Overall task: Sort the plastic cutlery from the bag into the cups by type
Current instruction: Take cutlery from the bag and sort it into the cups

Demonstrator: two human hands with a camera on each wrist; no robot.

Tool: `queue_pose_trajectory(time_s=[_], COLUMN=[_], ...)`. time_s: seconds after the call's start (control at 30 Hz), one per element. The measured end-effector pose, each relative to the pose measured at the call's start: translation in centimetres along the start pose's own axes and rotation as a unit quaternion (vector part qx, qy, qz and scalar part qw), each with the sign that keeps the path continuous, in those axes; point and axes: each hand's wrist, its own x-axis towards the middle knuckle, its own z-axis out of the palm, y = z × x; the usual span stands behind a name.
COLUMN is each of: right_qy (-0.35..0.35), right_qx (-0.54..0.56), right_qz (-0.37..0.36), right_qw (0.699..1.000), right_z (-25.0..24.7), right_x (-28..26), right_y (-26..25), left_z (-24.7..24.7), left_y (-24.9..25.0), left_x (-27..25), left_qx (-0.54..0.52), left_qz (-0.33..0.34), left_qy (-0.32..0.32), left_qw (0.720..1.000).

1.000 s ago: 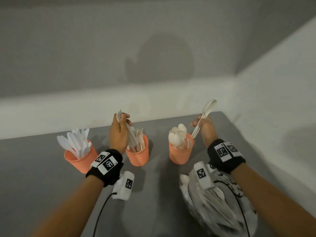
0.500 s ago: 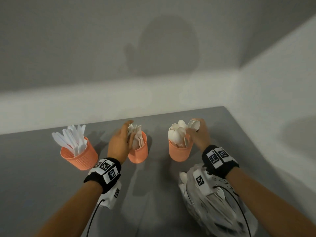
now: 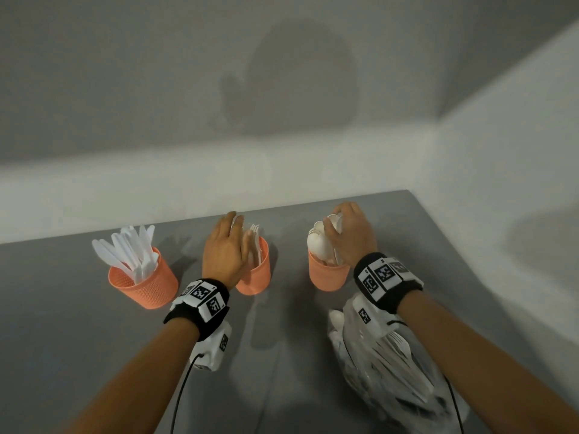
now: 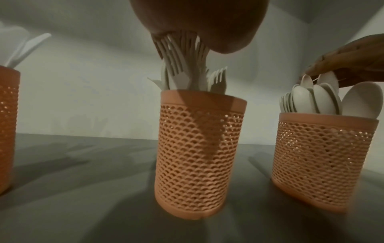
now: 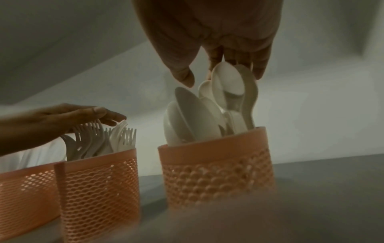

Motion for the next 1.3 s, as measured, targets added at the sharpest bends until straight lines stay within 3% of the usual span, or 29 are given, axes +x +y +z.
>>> queue_pose_trajectory(time_s=[0.1, 0.23, 0.33, 0.4, 0.53, 0.7, 0.9, 1.0, 1.1, 1.2, 1.3], right_qy=[-0.031, -0.034, -0.055, -0.124, -0.209, -0.249, -0.190, -0.138, -0.170, -0.282, -0.329], right_qx=[-0.026, -0.030, -0.086, -0.173, -0.250, -0.171, -0.010, 0.025, 0.009, -0.064, -0.157], right_qz=[0.034, 0.073, -0.010, -0.058, -0.031, 0.075, 0.074, 0.058, 0.093, 0.166, 0.194], right_qw=[0.999, 0.996, 0.995, 0.975, 0.945, 0.950, 0.979, 0.988, 0.981, 0.943, 0.911], right_z=[0.1, 0.0, 0.6, 1.2, 1.6, -0.5, -5.9, -8.5, -10.6, -10.9, -10.1], right_x=[0.3, -0.5, -0.6, -0.5, -0.3, 0.3, -1.7, -4.0, -7.5, -10.9, -14.0], right_y=[0.0, 0.3, 0.3, 0.3, 0.2, -1.4, -2.2, -2.0, -1.7, -0.2, 1.0], left_z=[0.0, 0.0, 0.3, 0.6, 1.0, 1.0, 0.3, -0.3, -0.9, -0.7, 1.2], left_y=[0.5, 0.4, -0.1, 0.3, 1.5, 1.6, 1.7, 4.0, 7.5, 11.1, 13.9], left_x=[0.0, -0.3, -0.3, -0.4, -0.6, -1.1, -0.9, -1.3, -2.8, -4.5, -6.1], left_qx=[-0.018, 0.000, 0.032, 0.013, 0.040, 0.094, 0.090, 0.012, -0.155, -0.280, -0.343], left_qz=[-0.024, 0.019, -0.068, -0.092, -0.084, -0.115, -0.114, -0.046, 0.075, 0.112, 0.122], left_qy=[-0.028, -0.034, -0.045, -0.069, -0.100, -0.106, -0.110, -0.035, 0.004, -0.040, -0.125], left_qw=[0.999, 0.999, 0.996, 0.993, 0.991, 0.983, 0.983, 0.998, 0.985, 0.953, 0.923])
